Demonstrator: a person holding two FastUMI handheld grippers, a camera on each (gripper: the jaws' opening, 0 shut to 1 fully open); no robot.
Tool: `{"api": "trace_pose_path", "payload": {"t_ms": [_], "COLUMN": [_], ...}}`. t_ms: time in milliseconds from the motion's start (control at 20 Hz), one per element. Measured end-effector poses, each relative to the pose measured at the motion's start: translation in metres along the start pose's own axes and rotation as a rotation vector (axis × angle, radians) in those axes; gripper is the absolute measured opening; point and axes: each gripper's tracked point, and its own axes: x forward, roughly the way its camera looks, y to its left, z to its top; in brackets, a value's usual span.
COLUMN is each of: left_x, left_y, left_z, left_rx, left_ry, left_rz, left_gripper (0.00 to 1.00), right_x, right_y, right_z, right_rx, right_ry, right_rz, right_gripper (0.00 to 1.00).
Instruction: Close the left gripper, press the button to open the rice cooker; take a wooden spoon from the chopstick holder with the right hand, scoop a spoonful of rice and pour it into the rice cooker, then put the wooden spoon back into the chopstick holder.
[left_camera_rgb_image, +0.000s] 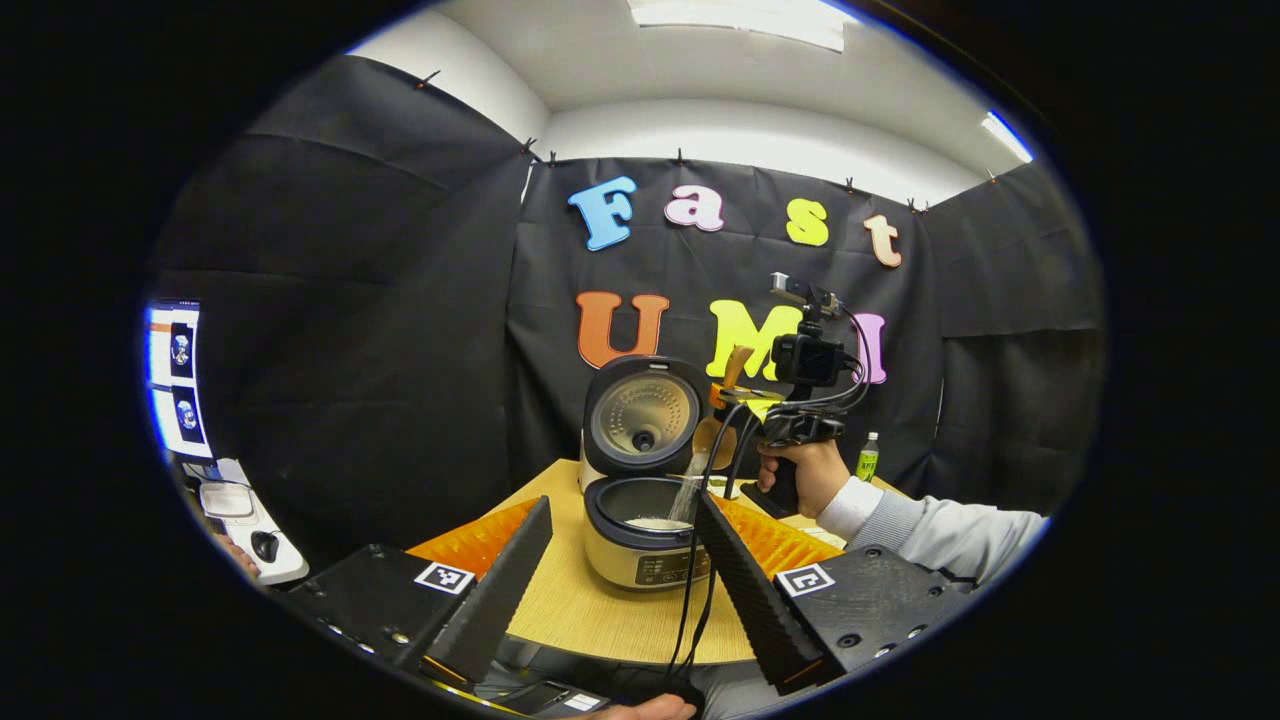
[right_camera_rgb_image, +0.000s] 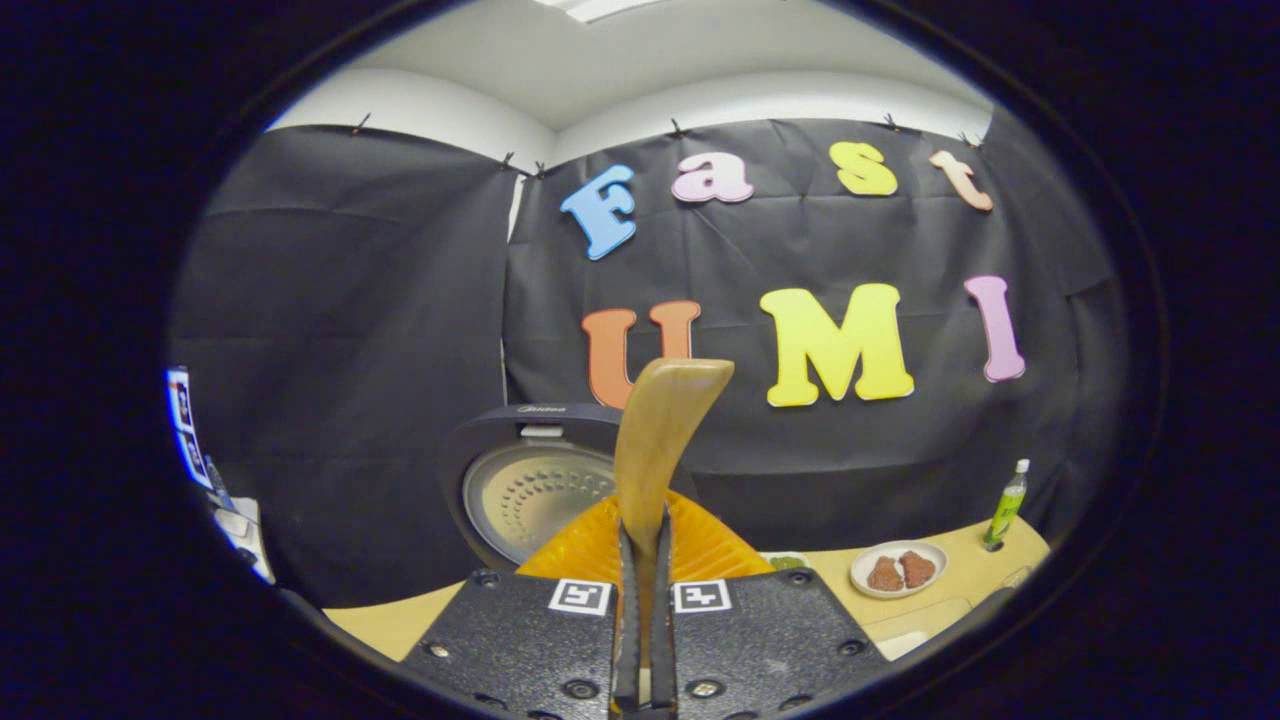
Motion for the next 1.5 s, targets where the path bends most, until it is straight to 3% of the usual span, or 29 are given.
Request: {"api": "trace_pose_path", "payload": {"t_ms": [200, 400, 650, 950, 1500], "left_x": [0.0, 0.002, 0.006, 0.011, 0.019], "left_y": [0.005, 0.004, 0.0, -0.013, -0.062], "left_z": [-0.005, -0.009, -0.011, -0.009, -0.01], "left_rx": [0.009, 0.0, 0.012, 0.027, 0.056], "left_ry": [0.008, 0.025, 0.035, 0.031, 0.035], "left_rz": [0.014, 0.016, 0.021, 0.02, -0.044], "left_gripper": [0.94, 0.95, 0.95, 0.95, 0.95], "right_x": [0.0, -0.006, -0.015, -0.031, -0.07], "right_y": [0.018, 0.015, -0.005, -0.062, -0.215], "right_z": [-0.015, -0.018, -0.012, -0.001, 0.004], "right_rx": [-0.127, -0.224, -0.228, -0.168, -0.088], "right_ry": [0.02, 0.01, 0.0, 0.009, 0.016], "right_rz": [0.088, 0.086, 0.072, 0.033, -0.158], "right_gripper": [0.1, 0.1, 0.1, 0.1, 0.11]}}
